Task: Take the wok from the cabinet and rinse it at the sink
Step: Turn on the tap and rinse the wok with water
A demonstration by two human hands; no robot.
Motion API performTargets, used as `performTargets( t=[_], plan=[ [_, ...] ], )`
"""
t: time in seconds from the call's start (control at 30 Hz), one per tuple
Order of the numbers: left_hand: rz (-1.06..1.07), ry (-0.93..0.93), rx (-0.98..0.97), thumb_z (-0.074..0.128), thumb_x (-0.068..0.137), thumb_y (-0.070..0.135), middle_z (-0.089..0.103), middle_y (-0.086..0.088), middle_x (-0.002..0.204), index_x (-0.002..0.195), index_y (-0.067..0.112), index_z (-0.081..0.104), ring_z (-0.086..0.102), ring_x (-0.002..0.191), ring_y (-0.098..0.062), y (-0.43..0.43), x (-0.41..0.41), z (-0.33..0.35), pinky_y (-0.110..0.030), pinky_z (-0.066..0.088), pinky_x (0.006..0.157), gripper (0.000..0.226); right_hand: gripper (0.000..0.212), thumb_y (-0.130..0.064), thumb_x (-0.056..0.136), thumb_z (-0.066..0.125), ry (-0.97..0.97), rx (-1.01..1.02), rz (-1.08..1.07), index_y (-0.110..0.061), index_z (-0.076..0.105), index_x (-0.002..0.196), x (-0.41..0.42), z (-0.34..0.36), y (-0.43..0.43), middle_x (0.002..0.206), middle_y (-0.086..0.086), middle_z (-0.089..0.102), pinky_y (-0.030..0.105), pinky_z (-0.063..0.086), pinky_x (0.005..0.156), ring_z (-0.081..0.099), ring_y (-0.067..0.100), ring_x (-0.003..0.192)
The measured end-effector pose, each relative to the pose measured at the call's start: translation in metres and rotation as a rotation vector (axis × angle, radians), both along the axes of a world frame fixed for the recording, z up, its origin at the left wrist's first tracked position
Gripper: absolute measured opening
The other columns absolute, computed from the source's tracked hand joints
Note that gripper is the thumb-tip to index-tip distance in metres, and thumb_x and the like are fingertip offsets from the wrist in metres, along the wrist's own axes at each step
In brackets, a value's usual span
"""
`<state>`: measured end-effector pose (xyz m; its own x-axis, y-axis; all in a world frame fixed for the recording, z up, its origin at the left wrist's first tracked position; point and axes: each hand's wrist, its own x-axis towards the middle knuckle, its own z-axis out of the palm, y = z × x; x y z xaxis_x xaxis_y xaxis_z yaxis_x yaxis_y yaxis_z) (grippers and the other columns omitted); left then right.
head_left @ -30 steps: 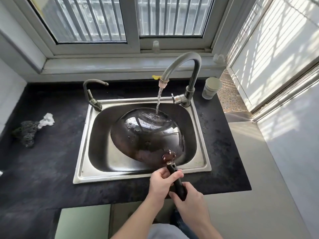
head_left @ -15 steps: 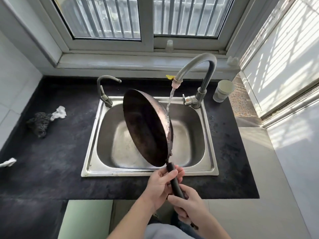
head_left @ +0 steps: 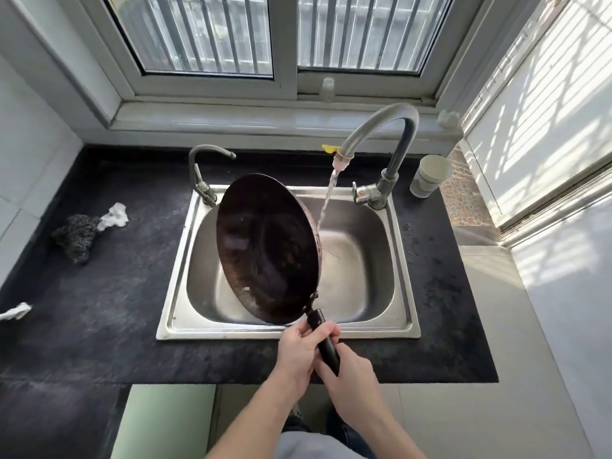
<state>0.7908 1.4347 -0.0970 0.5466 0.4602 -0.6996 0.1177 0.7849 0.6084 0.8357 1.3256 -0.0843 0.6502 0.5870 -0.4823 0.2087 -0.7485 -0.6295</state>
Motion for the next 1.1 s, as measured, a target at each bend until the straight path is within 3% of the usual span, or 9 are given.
performTargets(
  t=[0.13,0.23,0.43,0.57,0.7,0.9,1.1],
  plan=[
    [-0.002,0.027,0.054,0.073,0.085,0.006,0.074,-0.014,0.082,0.094,-0.004,0.071,0.068,0.08,-0.025,0.004,0.002,0.001,-0.034,0.059,0.079,0.013,0.016,-0.045,0.09,0.064,0.036,0.096,0.002,-0.031,0.063,0.096,0.007,-0.007,0.0,0.082,-0.01,0.072,0.017,0.05,0.062,0.067,0.004,0.073],
    [0.015,0.002,0.024,0.074,0.085,0.007,0.075,-0.013,0.084,0.102,-0.005,0.069,0.07,0.084,-0.024,0.006,-0.002,0.001,-0.036,0.057,0.085,0.021,0.011,-0.045,0.089,0.065,0.079,0.151,-0.031,-0.035,0.061,0.089,0.003,-0.01,0.003,0.074,-0.012,0.071,0.012,0.048,0.058,0.066,-0.005,0.075],
    [-0.036,-0.096,-0.175,0.062,0.093,0.004,0.076,-0.013,0.109,0.115,-0.002,0.066,0.072,0.103,-0.02,0.002,0.001,0.001,-0.028,0.057,0.082,0.023,0.013,-0.035,0.091,0.066,0.074,0.172,-0.063,-0.037,0.058,0.081,0.008,-0.016,0.0,0.067,-0.012,0.067,0.009,0.043,0.053,0.063,-0.008,0.064],
    [-0.11,-0.007,-0.118,0.062,0.093,0.0,0.077,-0.013,0.106,0.108,-0.003,0.068,0.073,0.101,-0.019,0.002,0.003,-0.003,-0.029,0.057,0.081,0.017,0.019,-0.037,0.092,0.065,0.127,0.165,-0.086,-0.033,0.057,0.076,0.006,-0.023,-0.002,0.061,-0.008,0.064,0.014,0.039,0.048,0.057,0.003,0.048],
    [-0.142,0.057,-0.09,0.063,0.092,0.001,0.077,-0.014,0.1,0.111,-0.005,0.067,0.072,0.098,-0.02,0.0,0.0,-0.009,-0.029,0.058,0.082,0.021,0.019,-0.037,0.092,0.064,0.215,0.176,-0.13,-0.026,0.059,0.078,0.002,-0.033,-0.004,0.059,-0.004,0.061,0.03,0.042,0.05,0.053,0.008,0.047],
    [-0.173,0.077,-0.071,0.062,0.092,-0.001,0.075,-0.015,0.108,0.112,-0.006,0.066,0.07,0.108,-0.025,0.005,0.001,-0.008,-0.038,0.055,0.096,0.02,0.024,-0.037,0.094,0.063,0.239,0.211,-0.169,-0.019,0.06,0.077,-0.004,-0.038,-0.002,0.053,-0.001,0.061,0.03,0.042,0.045,0.053,0.008,0.04],
    [-0.303,0.147,-0.041,0.065,0.093,0.009,0.075,-0.019,0.106,0.11,-0.007,0.069,0.073,0.091,-0.023,0.013,-0.012,-0.011,-0.028,0.059,0.074,0.024,0.019,-0.032,0.094,0.064,0.284,0.256,-0.21,-0.024,0.061,0.077,-0.013,-0.038,0.0,0.049,-0.002,0.06,0.024,0.038,0.036,0.051,0.009,0.035]
  ],
)
